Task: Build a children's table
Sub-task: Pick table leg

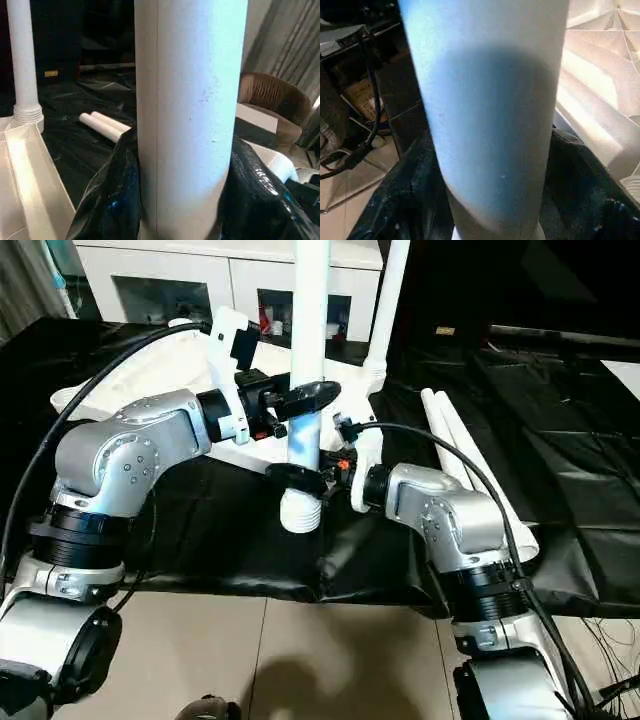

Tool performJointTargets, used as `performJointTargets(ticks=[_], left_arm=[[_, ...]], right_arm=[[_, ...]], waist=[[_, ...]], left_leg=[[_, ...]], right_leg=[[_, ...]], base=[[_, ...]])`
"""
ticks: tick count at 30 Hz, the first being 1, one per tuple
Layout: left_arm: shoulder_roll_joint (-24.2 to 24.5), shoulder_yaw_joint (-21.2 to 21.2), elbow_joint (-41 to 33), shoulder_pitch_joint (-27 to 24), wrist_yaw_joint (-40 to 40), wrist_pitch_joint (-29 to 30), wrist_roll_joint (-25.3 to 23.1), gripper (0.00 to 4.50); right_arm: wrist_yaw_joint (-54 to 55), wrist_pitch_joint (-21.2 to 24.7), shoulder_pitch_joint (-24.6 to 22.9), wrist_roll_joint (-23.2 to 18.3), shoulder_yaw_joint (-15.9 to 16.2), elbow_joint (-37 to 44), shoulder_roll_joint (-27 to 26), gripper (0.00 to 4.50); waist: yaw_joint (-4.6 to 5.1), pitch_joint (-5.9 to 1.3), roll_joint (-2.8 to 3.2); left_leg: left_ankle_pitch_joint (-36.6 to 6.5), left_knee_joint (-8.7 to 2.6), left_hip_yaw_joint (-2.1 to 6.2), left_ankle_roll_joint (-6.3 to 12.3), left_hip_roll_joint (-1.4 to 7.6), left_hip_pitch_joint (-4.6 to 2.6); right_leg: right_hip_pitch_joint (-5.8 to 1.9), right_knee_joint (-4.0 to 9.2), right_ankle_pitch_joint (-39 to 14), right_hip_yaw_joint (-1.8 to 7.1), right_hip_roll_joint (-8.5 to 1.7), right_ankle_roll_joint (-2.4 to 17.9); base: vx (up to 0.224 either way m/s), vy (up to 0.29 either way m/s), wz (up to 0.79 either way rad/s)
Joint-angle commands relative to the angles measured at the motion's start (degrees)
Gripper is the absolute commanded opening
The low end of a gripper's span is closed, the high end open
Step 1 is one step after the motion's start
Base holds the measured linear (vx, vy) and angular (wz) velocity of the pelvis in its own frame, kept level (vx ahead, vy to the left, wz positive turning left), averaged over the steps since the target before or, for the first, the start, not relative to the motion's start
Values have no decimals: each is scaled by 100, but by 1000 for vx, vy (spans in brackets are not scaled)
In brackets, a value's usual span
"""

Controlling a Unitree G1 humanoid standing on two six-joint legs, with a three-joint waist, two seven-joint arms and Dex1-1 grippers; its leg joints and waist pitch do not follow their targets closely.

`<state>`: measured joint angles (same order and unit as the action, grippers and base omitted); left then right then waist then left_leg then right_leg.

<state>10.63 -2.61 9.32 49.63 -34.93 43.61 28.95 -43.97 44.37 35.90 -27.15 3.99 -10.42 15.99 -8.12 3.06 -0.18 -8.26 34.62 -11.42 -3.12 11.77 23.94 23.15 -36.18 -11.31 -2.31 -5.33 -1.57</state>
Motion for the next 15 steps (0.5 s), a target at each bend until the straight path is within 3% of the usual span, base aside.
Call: performJointTargets(ticks=[1, 3, 10, 12, 15], left_arm=[[-20, 60, -37, 0, -21, -15, 25, 181], [-23, 67, -33, 2, -18, -11, 27, 181], [-11, 88, -17, 16, -35, 7, 37, 181], [-54, 200, -27, 10, -24, 85, 160, 251], [-69, 265, -95, -21, -103, 242, 332, 257]], right_arm=[[31, -72, 116, -7, -103, -50, 2, 272], [38, -79, 122, 0, -110, -71, -3, 240], [36, -102, 141, 7, -144, -120, 3, 199], [51, -139, 165, 13, -188, -164, 15, 195], [68, -153, 177, 8, -229, -175, 23, 194]], waist=[[20, -485, -59], [22, -484, -54], [25, -485, -47], [24, -486, -32], [26, -487, -28]], left_leg=[[-613, -340, 53, -67, 74, -226], [-607, -342, 55, -58, 76, -225], [-604, -343, 57, -59, 79, -231], [-631, -341, 56, -78, 78, -234], [-648, -338, 56, -93, 74, -231]], right_leg=[[-280, 304, 81, 133, -202, 1242], [-277, 305, 83, 132, -200, 1242], [-271, 301, 96, 129, -195, 1254], [-269, 301, 86, 132, -198, 1250], [-272, 298, 104, 132, -200, 1278]], base=[[0, 0, 0], [0, 0, 0], [0, 0, 0], [0, 0, 0], [0, 0, 0]])
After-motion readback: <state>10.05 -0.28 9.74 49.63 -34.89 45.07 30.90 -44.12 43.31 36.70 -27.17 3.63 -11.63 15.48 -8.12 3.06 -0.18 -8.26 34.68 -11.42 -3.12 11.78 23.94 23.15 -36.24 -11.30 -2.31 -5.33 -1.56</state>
